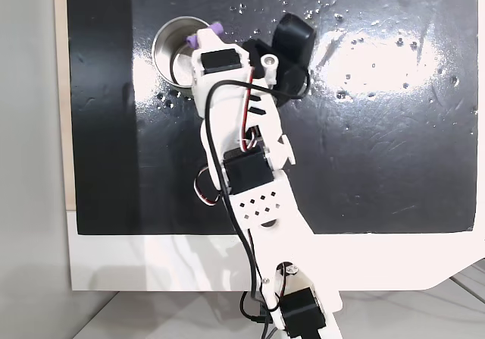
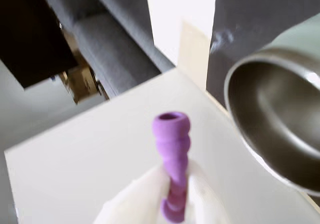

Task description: Grasp a pengrip and put it in the cup.

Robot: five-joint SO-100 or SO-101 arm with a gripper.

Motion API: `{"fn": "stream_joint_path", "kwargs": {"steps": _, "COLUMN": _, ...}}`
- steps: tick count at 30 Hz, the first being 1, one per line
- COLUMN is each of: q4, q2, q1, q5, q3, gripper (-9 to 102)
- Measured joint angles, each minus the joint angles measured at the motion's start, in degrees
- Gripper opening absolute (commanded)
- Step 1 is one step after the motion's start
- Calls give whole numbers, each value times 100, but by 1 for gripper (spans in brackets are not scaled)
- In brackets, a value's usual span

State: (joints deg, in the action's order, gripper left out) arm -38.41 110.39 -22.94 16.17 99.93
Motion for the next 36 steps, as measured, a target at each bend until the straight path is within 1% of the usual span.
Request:
{"fn": "stream_joint_path", "kwargs": {"steps": 6, "q4": 475, "q2": -176, "q1": -422, "q5": -272, "q3": 123, "gripper": 0}}
{"fn": "stream_joint_path", "kwargs": {"steps": 14, "q4": 668, "q2": -272, "q1": -668, "q5": -492, "q3": 369, "gripper": 0}}
{"fn": "stream_joint_path", "kwargs": {"steps": 16, "q4": 668, "q2": -272, "q1": -677, "q5": -510, "q3": 457, "gripper": 4}}
{"fn": "stream_joint_path", "kwargs": {"steps": 19, "q4": 677, "q2": -272, "q1": -624, "q5": -510, "q3": 580, "gripper": 20}}
{"fn": "stream_joint_path", "kwargs": {"steps": 21, "q4": 677, "q2": -272, "q1": -650, "q5": -510, "q3": 633, "gripper": 24}}
{"fn": "stream_joint_path", "kwargs": {"steps": 28, "q4": 677, "q2": -229, "q1": -853, "q5": -510, "q3": 668, "gripper": 24}}
{"fn": "stream_joint_path", "kwargs": {"steps": 36, "q4": 677, "q2": -220, "q1": -835, "q5": -545, "q3": 721, "gripper": 24}}
